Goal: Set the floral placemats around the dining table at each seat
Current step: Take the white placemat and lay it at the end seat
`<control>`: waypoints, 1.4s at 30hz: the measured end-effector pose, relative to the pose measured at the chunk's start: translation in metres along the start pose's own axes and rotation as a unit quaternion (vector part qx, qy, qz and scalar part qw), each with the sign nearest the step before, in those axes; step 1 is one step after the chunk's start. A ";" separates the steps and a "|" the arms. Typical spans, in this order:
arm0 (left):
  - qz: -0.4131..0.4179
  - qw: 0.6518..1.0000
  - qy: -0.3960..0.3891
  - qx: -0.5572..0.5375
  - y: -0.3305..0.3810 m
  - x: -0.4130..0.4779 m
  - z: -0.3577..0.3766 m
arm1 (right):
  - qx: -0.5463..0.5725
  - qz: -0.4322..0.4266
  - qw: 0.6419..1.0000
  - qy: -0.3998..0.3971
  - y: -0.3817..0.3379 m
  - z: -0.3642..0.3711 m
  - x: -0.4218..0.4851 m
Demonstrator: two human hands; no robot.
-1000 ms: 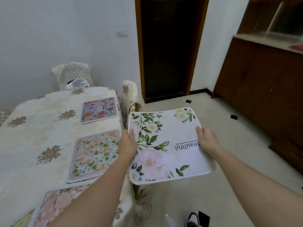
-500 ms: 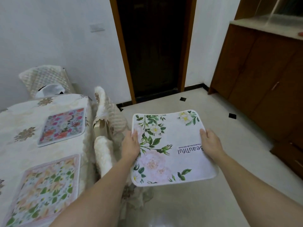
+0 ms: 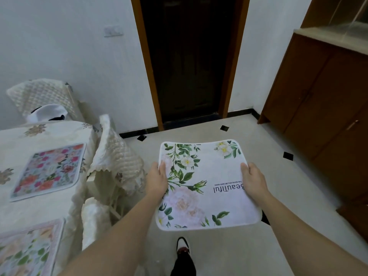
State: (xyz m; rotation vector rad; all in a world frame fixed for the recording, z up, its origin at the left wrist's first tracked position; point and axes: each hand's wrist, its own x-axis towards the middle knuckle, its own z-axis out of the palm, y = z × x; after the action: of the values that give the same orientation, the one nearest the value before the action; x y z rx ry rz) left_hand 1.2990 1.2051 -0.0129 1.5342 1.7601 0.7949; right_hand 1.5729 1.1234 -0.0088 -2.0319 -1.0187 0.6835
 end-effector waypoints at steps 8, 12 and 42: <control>-0.012 1.000 -0.005 -0.026 0.014 0.146 0.023 | 0.002 -0.005 1.000 -0.005 -0.047 0.055 0.135; -0.015 1.000 -0.001 -0.028 0.028 0.234 0.021 | 0.000 0.002 1.000 -0.009 -0.086 0.088 0.210; -0.128 0.980 0.151 -0.003 0.113 0.699 0.012 | 0.004 -0.085 0.978 -0.191 -0.312 0.320 0.701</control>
State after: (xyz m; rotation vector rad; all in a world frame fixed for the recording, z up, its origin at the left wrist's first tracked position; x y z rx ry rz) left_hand 1.3116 1.9131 0.0079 1.1950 2.1212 0.9356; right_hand 1.5863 1.9541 -0.0294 -1.8164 -1.3869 1.0072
